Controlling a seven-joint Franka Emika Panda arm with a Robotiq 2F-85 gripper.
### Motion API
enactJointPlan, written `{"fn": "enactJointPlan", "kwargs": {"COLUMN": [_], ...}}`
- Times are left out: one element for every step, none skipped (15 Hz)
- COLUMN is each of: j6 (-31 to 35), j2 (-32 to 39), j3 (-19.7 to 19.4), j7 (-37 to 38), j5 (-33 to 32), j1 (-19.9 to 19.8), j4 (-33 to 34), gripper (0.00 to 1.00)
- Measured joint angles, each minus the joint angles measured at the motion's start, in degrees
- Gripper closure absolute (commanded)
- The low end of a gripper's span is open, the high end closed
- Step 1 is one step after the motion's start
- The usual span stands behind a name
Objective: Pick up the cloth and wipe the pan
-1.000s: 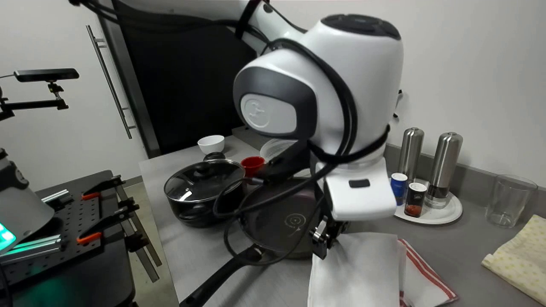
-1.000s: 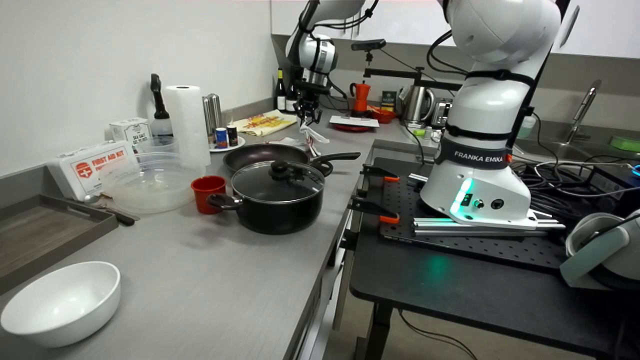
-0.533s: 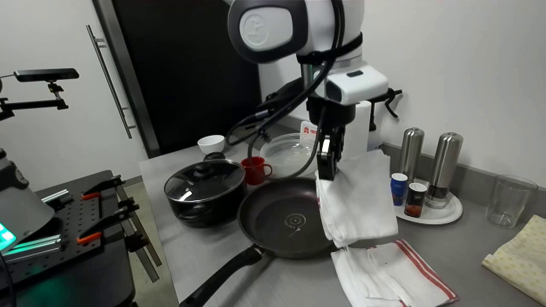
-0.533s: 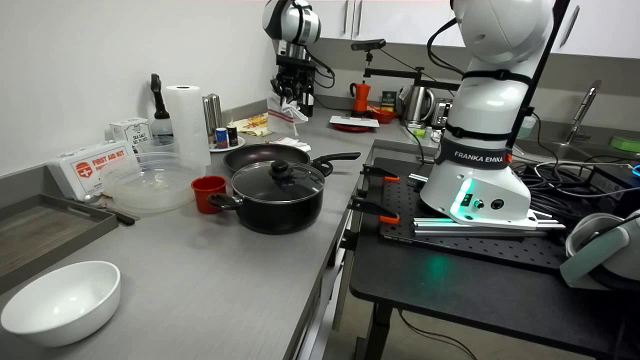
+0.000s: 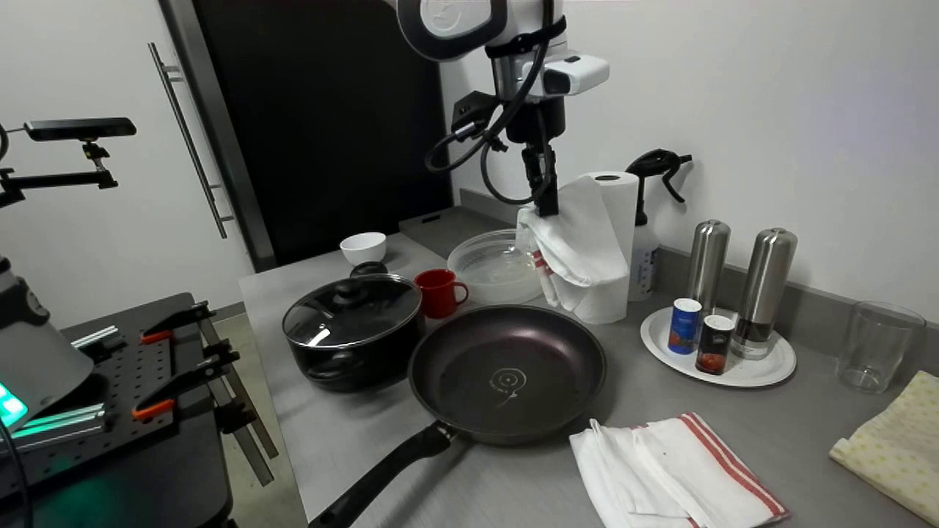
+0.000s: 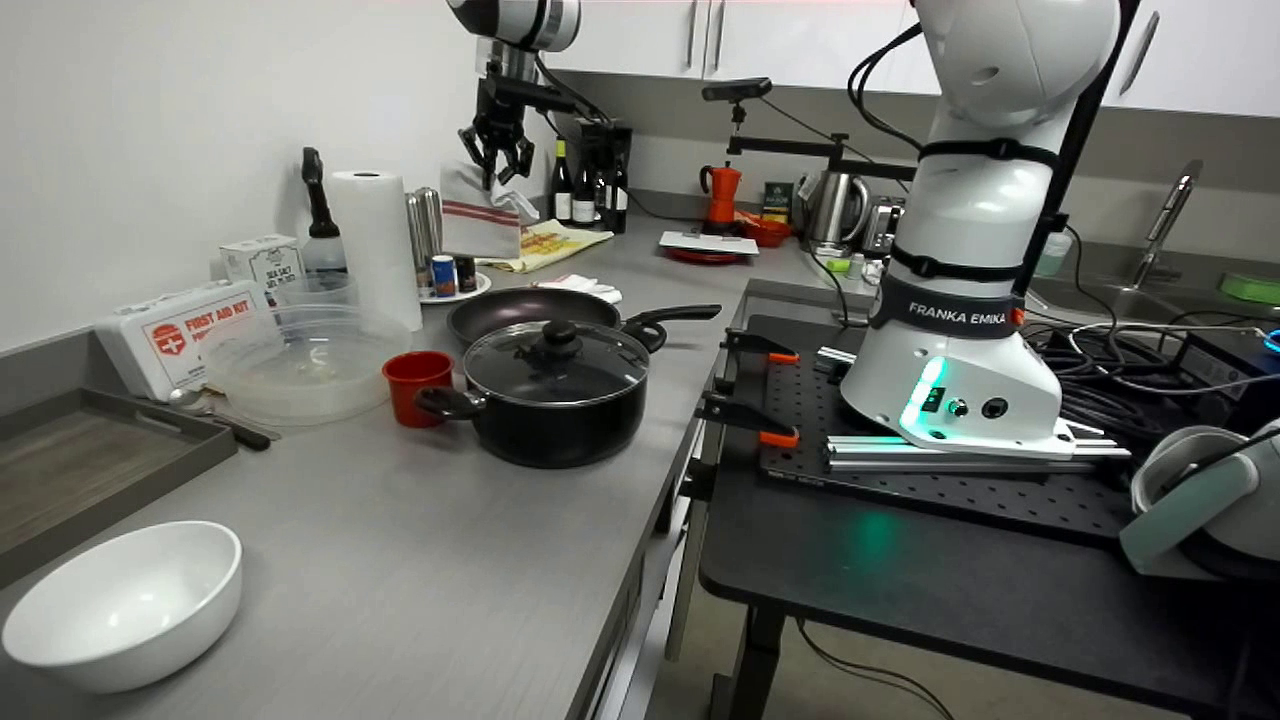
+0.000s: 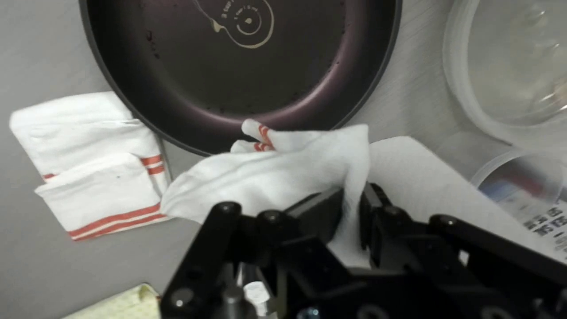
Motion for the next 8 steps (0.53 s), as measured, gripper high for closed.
{"fn": "enactJointPlan", "kwargs": {"j6": [0.0, 0.0, 0.0, -0.2, -0.4, -0.8, -1.2, -1.6], "j2": [0.0, 0.1, 0.2, 0.3, 0.4, 0.5, 0.6, 0.6], "j3": [1.2, 2.4, 3.6, 4.7, 5.6, 6.3, 6.8, 7.1], "j7": [-2.1, -4.4, -6.7, -9.2, -11.3, -13.3, -15.0, -16.4], "j5": [0.0, 0.1, 0.3, 0.7, 1.0, 1.4, 1.6, 1.7], "j1": [0.1, 0.1, 0.0, -0.2, -0.4, -0.7, -1.0, -1.3], "j4": [-0.2, -0.5, -1.1, -1.7, -2.3, -3.1, -3.9, -4.7], "gripper": [0.98, 0.98, 0.98, 0.98, 0.98, 0.98, 0.98, 0.98]}}
